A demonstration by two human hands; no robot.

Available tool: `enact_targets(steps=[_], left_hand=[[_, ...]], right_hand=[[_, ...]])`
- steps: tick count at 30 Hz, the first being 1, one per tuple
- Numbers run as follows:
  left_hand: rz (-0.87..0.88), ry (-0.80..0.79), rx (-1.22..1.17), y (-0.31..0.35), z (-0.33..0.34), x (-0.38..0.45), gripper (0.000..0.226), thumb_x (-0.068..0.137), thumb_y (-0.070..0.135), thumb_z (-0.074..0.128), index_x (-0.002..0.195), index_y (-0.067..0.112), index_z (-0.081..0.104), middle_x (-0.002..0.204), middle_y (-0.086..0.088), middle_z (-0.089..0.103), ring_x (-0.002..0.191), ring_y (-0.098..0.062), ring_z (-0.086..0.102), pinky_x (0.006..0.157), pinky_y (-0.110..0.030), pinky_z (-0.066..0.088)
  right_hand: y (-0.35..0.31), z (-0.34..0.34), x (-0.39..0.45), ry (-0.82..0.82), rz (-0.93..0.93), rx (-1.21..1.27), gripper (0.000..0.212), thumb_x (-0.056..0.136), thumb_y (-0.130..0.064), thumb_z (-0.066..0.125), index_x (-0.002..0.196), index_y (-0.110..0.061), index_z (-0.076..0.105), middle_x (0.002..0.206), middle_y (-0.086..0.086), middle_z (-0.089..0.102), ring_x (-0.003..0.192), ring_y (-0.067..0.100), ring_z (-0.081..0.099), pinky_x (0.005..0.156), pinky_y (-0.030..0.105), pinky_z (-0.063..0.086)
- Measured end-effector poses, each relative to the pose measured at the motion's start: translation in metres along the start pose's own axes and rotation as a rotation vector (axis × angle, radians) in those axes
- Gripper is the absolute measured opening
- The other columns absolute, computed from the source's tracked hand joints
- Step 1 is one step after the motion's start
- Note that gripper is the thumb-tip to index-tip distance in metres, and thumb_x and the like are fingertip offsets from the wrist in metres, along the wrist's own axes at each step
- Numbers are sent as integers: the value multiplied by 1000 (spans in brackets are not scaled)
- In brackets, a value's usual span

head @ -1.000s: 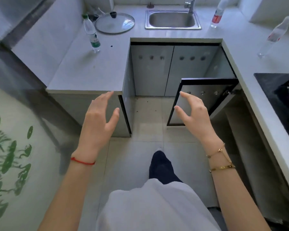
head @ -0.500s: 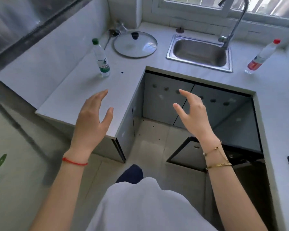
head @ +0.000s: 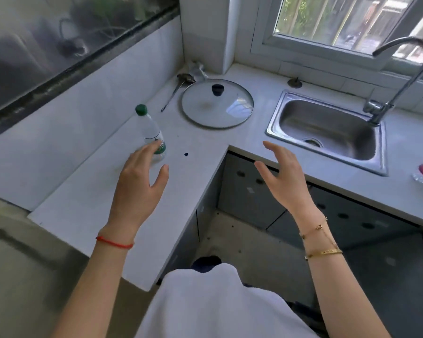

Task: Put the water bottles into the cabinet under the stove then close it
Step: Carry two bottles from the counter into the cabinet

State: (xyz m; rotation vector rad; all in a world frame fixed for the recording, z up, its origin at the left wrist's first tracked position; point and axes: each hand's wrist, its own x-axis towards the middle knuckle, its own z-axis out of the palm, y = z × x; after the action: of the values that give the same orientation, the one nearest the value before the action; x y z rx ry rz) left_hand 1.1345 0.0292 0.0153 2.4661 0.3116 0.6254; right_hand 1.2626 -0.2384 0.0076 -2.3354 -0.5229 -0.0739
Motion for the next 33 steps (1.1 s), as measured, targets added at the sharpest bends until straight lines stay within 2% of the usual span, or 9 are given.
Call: enact_targets(steps=[2,4,9,12,18,22,26,29,33], left_hand=[[-6,23,7,-4,8,29,45,93,19,56,137,10,47,136,-8,55,127,-22,50,105,-9,27],[-21,43,19,-8,13,51,46,93,17,58,137,9,47,137,-8,54,127,-23,48,103,-4,23],[-90,138,83,-24,21,101,45,91,16,57,135,10,49,135,-7,55,126,-26,47,107,-27,33],[-137,151,123,-40,29,129,47,88,16,57,134,10,49,132,-8,55,122,-28,47,105,-28,33],[-364,-8,230,-71,52,183,56,89,17,58,141,13,40,144,-11,40,130,-35,37,99,-44,39],[-471,-133,245,-95,64,205,50,89,10,56,138,8,46,140,-18,45,127,-41,39,99,-46,39],[-447,-94,191,-105,68,212,34,83,1,60,116,9,63,121,-18,61,115,-36,51,88,-36,43],[-365,-120,176,-99,74,214,26,78,1,69,102,12,69,109,-14,65,107,-34,54,80,-29,38],[-203,-122,120,-67,90,219,29,75,0,69,101,13,71,105,-10,69,102,-33,58,82,-37,49]], right_hand=[[2,4,33,-1,-19,-2,50,94,-32,57,141,-19,43,141,-4,50,135,13,38,113,29,30],[2,7,59,-12,-43,-9,50,94,-31,58,141,-18,44,140,-2,50,135,14,39,114,30,30],[4,15,108,-66,-74,0,50,94,-32,58,140,-17,45,139,-1,51,134,15,40,108,21,25],[6,21,129,-88,-101,4,50,94,-33,57,139,-17,45,139,0,51,133,16,41,109,23,27],[12,31,163,-132,-136,-12,50,94,-33,58,140,-17,45,140,0,51,134,16,41,110,26,30],[13,36,179,-150,-133,-23,51,94,-34,57,141,-18,44,141,-1,50,135,16,39,109,24,28],[15,36,184,-146,-114,-29,51,94,-34,57,140,-17,44,141,0,50,135,16,39,108,23,26],[19,32,182,-129,-83,-35,51,94,-34,56,140,-17,44,140,0,50,135,17,39,108,23,26],[30,18,171,-67,-4,-21,49,94,-33,57,139,-18,44,137,-1,52,130,18,43,110,33,34]])
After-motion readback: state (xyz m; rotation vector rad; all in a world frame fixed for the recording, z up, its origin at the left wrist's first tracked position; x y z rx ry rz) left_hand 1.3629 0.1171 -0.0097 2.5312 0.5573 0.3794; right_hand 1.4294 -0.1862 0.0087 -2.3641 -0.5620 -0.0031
